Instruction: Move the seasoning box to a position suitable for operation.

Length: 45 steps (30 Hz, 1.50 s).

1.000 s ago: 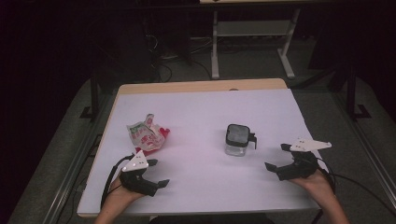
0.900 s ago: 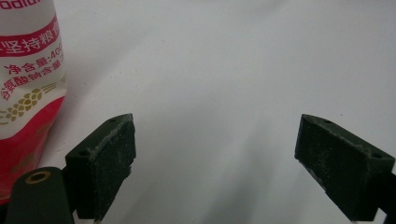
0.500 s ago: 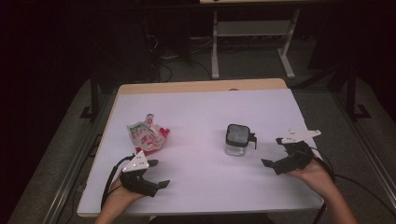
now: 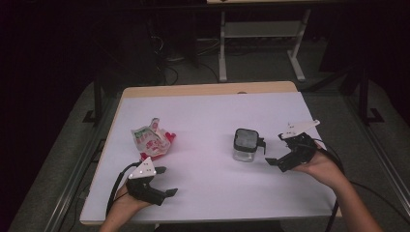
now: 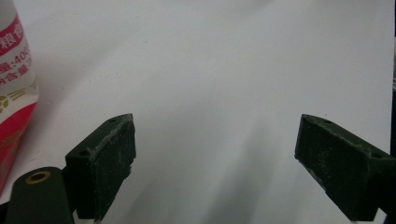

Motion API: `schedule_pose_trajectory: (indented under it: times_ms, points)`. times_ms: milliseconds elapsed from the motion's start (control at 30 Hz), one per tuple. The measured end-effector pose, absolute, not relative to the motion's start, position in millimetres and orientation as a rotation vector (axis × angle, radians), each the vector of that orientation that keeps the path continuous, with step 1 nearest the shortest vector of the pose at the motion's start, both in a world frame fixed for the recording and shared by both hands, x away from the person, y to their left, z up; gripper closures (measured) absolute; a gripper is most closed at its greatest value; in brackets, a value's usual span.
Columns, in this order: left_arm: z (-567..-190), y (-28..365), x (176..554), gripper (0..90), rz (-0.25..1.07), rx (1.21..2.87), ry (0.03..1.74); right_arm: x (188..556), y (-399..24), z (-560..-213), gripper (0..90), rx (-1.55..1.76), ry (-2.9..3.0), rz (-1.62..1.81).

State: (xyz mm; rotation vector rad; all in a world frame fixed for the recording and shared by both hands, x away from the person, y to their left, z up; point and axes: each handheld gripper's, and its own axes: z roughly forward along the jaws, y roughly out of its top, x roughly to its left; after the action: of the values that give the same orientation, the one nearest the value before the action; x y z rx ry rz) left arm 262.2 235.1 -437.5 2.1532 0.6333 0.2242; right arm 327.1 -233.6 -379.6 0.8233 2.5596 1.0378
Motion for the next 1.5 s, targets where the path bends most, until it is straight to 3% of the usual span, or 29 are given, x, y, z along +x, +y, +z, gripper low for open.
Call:
schedule_pose_trajectory:
  times_ms: [733, 1500]
  points:
    - [-437.1, 232.8, 260.7, 12.2, 0.208, 2.144, 0.629, 368.6, -194.6, -351.1, 0.9, 0.621, 2.776, 0.843]
    - [-438.6, 229.3, 259.9, 12.2, 0.191, 2.151, 0.609, 400.9, -139.5, -356.5, 0.9, 0.469, 2.908, 0.599]
